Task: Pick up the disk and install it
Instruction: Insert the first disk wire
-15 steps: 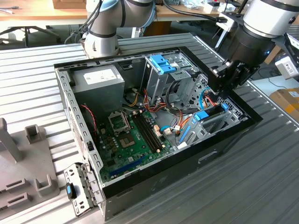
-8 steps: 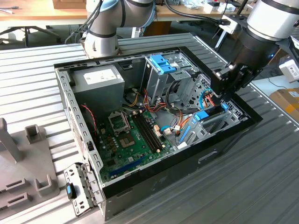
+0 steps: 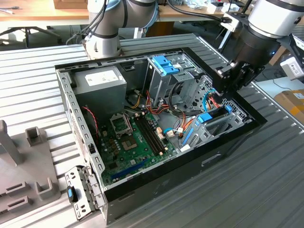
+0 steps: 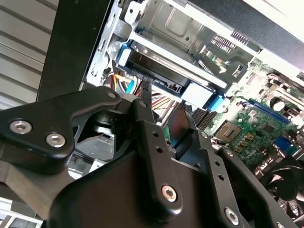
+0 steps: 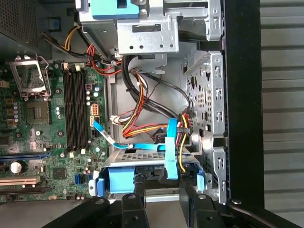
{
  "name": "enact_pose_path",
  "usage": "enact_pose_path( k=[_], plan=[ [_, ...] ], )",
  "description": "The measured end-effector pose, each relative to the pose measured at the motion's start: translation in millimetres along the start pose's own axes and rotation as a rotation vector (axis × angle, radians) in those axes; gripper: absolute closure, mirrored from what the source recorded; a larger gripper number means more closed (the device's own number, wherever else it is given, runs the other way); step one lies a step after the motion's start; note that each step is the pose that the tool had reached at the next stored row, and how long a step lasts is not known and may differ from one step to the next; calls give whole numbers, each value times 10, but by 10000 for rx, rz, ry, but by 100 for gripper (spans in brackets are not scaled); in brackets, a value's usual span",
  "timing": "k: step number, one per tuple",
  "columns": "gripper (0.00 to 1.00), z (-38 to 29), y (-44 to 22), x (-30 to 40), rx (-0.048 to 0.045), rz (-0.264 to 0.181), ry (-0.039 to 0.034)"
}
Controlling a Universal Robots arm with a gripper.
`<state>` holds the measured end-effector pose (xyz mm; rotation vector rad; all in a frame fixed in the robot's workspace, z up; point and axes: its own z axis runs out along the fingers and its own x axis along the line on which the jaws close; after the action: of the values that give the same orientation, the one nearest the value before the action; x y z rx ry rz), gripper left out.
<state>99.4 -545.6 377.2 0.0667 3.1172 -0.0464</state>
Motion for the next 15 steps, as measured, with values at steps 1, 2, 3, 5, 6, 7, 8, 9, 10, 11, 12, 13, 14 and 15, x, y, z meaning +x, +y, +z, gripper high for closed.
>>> enact_pose_path(
  k=[1,2,3,5,6,7,8,9,10,11,12,13,14,15],
  plan=[
    [58,-1,19,-7,2,1,0],
    [58,-1,25,-17,1,1,0],
    [58,0,26,-29,0,1,0],
    [58,-5,27,-44,2,0,0],
    [58,-13,26,-44,1,2,0],
    [58,-16,27,-44,-2,2,0],
    [58,-24,28,-45,1,1,0],
    [58,-32,32,-45,2,2,0],
    [58,-40,35,-45,1,2,0],
    [58,-48,36,-45,0,3,0],
    [58,-50,36,-45,-1,4,0],
    [58,-50,36,-45,-3,4,0],
    [58,-50,36,-45,-2,4,0],
    [58,-51,37,-45,0,4,0]
  ],
)
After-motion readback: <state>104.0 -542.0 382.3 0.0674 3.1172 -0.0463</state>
